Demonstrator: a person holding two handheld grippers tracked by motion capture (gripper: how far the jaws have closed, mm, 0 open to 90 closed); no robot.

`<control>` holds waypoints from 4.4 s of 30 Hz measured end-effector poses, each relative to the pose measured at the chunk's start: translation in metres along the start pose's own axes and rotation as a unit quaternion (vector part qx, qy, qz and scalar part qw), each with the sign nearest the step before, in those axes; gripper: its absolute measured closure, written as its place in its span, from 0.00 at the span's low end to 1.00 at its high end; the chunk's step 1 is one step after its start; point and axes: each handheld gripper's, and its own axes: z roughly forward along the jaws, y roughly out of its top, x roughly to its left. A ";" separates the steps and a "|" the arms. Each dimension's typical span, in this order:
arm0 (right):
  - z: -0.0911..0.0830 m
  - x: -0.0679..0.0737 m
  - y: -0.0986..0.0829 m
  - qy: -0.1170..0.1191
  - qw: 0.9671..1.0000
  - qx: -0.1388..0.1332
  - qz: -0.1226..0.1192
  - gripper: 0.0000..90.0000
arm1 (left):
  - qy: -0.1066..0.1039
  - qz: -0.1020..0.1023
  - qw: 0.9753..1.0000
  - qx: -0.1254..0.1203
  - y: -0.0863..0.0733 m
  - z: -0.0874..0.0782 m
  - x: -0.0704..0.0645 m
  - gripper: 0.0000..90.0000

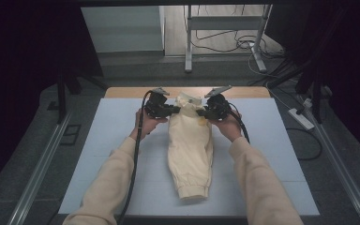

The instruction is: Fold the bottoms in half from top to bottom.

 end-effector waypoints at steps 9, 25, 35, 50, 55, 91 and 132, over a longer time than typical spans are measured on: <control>-0.016 -0.004 0.027 -0.026 0.999 -0.023 -0.017 0.83 | 0.006 0.003 1.000 -0.020 0.021 -0.015 0.002 0.89; -0.010 -0.014 0.025 -0.029 0.999 -0.023 -0.013 0.83 | 0.012 0.010 1.000 -0.024 0.033 -0.010 0.009 0.90; -0.022 -0.017 0.042 -0.050 0.997 -0.041 -0.031 0.83 | 0.017 0.019 0.999 -0.037 0.039 -0.016 0.008 0.90; -0.004 -0.014 0.018 -0.043 0.998 -0.029 -0.024 0.83 | 0.003 0.009 1.000 -0.028 0.014 -0.001 0.007 0.90; -0.002 -0.012 0.012 -0.038 0.999 -0.029 -0.023 0.83 | 0.000 0.010 1.000 -0.027 0.007 0.000 0.005 0.90; -0.007 0.015 -0.023 -0.002 0.999 -0.021 -0.024 0.83 | -0.024 0.019 0.999 -0.021 -0.034 -0.003 -0.019 0.90; -0.021 0.046 -0.059 0.022 0.999 -0.016 -0.044 0.83 | -0.042 0.038 0.998 0.003 -0.078 -0.005 -0.052 0.89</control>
